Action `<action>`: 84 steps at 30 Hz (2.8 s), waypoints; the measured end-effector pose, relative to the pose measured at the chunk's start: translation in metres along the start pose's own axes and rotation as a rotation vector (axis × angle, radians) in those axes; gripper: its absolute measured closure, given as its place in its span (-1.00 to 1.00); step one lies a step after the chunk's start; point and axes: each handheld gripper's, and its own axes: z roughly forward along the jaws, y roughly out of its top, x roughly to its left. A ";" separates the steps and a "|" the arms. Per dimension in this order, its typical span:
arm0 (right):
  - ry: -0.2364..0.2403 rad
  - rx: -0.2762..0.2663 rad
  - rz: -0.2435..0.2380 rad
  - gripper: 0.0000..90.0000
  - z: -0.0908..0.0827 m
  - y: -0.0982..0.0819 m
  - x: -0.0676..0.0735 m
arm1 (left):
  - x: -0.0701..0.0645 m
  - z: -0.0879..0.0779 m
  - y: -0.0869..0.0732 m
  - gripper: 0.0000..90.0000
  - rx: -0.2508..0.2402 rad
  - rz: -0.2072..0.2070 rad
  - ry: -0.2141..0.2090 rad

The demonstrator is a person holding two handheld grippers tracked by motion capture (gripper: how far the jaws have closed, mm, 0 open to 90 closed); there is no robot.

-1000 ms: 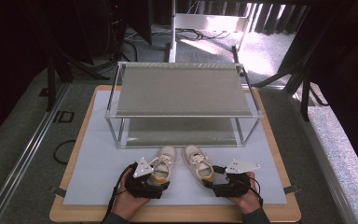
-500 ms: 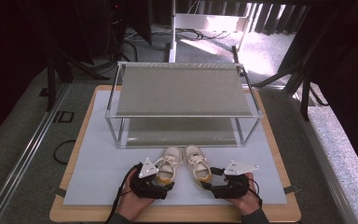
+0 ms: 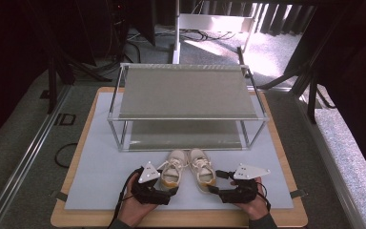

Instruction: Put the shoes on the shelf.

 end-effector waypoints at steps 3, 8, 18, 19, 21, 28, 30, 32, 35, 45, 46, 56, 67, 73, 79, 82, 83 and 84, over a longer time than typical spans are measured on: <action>0.001 -0.024 -0.002 -0.08 -0.006 0.001 -0.001 | 0.002 -0.006 -0.003 -0.60 -0.005 0.010 -0.004; -0.054 -0.071 0.005 0.24 -0.020 0.001 -0.007 | 0.006 -0.017 -0.007 -0.42 -0.051 0.001 -0.030; -0.184 0.082 0.027 0.47 -0.009 -0.007 -0.014 | 0.024 -0.034 -0.014 -0.02 -0.032 -0.004 0.043; -0.183 0.089 0.023 0.47 -0.007 -0.007 -0.014 | 0.027 -0.033 -0.014 0.02 -0.016 -0.019 0.071; -0.183 0.107 0.020 0.47 -0.002 -0.008 -0.014 | 0.033 -0.027 -0.014 0.06 0.022 -0.058 0.103; -0.214 0.144 0.019 0.48 0.008 -0.008 -0.014 | 0.033 -0.004 -0.008 0.10 0.094 -0.056 0.133; -0.230 0.156 0.026 0.49 0.012 -0.008 -0.015 | 0.033 -0.002 -0.007 0.07 0.093 -0.060 0.121; -0.225 0.157 0.029 0.51 0.015 -0.007 -0.015 | 0.031 0.000 -0.006 0.06 0.095 -0.051 0.110; -0.207 0.162 0.021 0.49 0.021 -0.006 -0.011 | 0.030 0.004 -0.005 0.03 0.100 -0.044 0.114; -0.241 0.179 0.030 0.46 0.035 -0.001 -0.013 | 0.042 0.012 0.009 0.01 0.081 -0.094 0.141; -0.238 0.177 0.029 0.46 0.035 -0.001 -0.014 | 0.043 0.014 0.009 0.03 0.078 -0.103 0.124; -0.220 0.192 0.022 0.43 0.037 0.001 -0.013 | 0.042 0.013 0.007 0.08 0.063 -0.114 0.102; -0.240 0.054 0.053 0.25 0.010 0.031 0.010 | 0.022 -0.038 0.024 -0.03 -0.153 -0.103 0.080; -0.256 0.085 0.038 0.17 0.024 0.035 0.017 | -0.003 -0.041 0.043 -0.17 -0.173 -0.045 0.077; -0.268 0.106 0.048 0.15 0.028 0.033 0.016 | -0.008 -0.018 0.042 -0.14 -0.091 -0.020 0.112; -0.270 0.113 0.055 0.15 0.029 0.033 0.015 | -0.003 -0.007 0.038 -0.12 -0.054 -0.029 0.132; -0.269 0.115 0.055 0.15 0.030 0.033 0.014 | -0.001 -0.004 0.037 -0.11 -0.043 -0.034 0.141; -0.269 0.117 0.060 0.15 0.031 0.033 0.014 | 0.000 -0.002 0.036 -0.10 -0.033 -0.041 0.141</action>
